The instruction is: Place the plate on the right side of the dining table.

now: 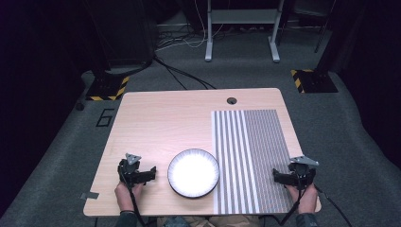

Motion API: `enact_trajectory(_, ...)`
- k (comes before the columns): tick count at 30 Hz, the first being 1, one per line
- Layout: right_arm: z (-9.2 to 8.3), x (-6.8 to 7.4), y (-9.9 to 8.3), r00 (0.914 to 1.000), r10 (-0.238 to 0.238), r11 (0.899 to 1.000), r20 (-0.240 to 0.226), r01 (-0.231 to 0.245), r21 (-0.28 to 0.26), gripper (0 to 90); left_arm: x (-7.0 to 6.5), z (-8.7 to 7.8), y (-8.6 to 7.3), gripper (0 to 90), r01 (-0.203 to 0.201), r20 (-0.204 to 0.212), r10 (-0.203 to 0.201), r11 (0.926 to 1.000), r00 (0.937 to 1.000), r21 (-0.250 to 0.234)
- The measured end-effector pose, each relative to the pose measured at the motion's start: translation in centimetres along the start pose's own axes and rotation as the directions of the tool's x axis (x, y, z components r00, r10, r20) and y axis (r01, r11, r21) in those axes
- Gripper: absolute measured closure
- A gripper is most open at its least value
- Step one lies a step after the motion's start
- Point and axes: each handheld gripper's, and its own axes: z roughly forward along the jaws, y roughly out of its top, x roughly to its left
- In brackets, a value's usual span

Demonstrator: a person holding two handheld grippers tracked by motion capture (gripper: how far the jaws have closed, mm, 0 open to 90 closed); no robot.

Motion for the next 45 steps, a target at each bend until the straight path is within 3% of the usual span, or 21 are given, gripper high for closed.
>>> enact_trajectory(22, 0.0, 0.1, 0.1, 1.0, 0.003, 1.0, 0.009, -0.003, 0.007, 0.0, -0.2, 0.0, 0.0, 5.8, 0.017, -0.009, -0.017, 0.9998, 0.9998, 0.003)
enact_trajectory(27, 0.1, 0.1, 0.3, 1.0, 0.004, 1.0, 0.009, -0.004, 0.017, 0.0, -0.6, -0.1, -0.1, 0.1, -0.023, 0.037, 0.022, 0.9996, 0.9991, 0.015)
enact_trajectory(32, 0.0, 0.2, 0.6, 0.9992, -0.038, 0.999, 0.014, 0.038, 0.026, 0.0, -0.8, -0.1, -0.2, 0.0, -0.049, 0.059, 0.048, 0.9987, 0.9971, 0.016)
enact_trajectory(38, -0.7, 0.5, 1.0, 0.9988, -0.041, 0.999, -0.026, 0.041, 0.03, 0.0, -1.0, -0.5, -0.3, 0.0, -0.039, 0.12, 0.04, 0.9992, 0.992, -0.013)
enact_trajectory(41, -1.1, 0.7, 1.3, 0.9985, -0.036, 0.999, -0.041, 0.037, 0.018, 0.0, -1.3, -0.6, -0.5, 0.0, -0.044, 0.125, 0.047, 0.9988, 0.9911, -0.022)
enact_trajectory(45, -2.1, 1.4, 1.9, 0.9921, -0.025, 0.999, -0.123, 0.023, -0.023, 0.0, -1.8, -0.8, -0.6, 0.0, -0.056, 0.138, 0.057, 0.9984, 0.9887, -0.013)
